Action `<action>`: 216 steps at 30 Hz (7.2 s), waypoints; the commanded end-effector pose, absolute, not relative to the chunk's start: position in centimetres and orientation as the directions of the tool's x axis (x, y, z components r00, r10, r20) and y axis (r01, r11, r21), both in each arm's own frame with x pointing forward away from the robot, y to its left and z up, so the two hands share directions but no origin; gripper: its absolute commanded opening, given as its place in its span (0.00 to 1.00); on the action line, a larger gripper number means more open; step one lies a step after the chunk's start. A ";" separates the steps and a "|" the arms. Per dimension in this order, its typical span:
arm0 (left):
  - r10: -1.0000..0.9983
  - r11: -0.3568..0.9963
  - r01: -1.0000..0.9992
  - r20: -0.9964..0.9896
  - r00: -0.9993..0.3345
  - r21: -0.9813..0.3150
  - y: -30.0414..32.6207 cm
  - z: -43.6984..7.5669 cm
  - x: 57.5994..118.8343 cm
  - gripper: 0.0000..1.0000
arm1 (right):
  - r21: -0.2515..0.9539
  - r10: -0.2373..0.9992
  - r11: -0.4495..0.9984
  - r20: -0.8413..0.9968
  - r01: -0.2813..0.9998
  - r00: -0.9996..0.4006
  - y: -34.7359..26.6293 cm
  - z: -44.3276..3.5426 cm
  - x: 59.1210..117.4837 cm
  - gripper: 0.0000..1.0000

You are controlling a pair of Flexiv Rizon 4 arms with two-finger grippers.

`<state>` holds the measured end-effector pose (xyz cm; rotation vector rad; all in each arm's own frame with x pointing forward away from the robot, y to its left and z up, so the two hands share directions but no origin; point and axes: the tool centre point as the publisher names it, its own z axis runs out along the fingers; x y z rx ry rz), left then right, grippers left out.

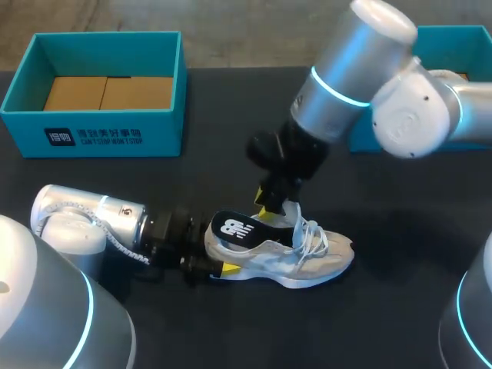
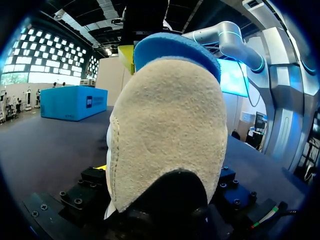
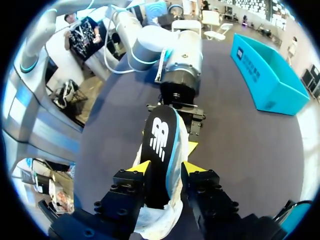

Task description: Take the shoe out of the shoebox, open the shoe tongue, remove and reinsert the insole, then place the shoe into the shoebox

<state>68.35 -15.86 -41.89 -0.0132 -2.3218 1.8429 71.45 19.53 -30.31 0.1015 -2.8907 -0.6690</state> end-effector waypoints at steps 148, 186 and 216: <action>0.116 0.232 -0.103 0.132 -0.984 -0.967 -16.0 -42.2 68.4 0.00 | 0.460 -0.281 0.887 0.592 0.031 -0.756 23.0 -33.3 70.0 0.26; 0.116 0.232 -0.103 0.132 -0.984 -0.967 -16.0 -42.2 68.4 0.00 | 0.554 -0.273 0.832 0.455 0.029 -0.847 22.7 -31.2 70.1 0.00; 0.116 0.232 -0.103 0.132 -0.984 -0.967 -16.0 -42.2 68.4 0.00 | 0.739 -0.254 0.664 0.082 -0.112 -0.964 22.9 -24.1 73.9 0.00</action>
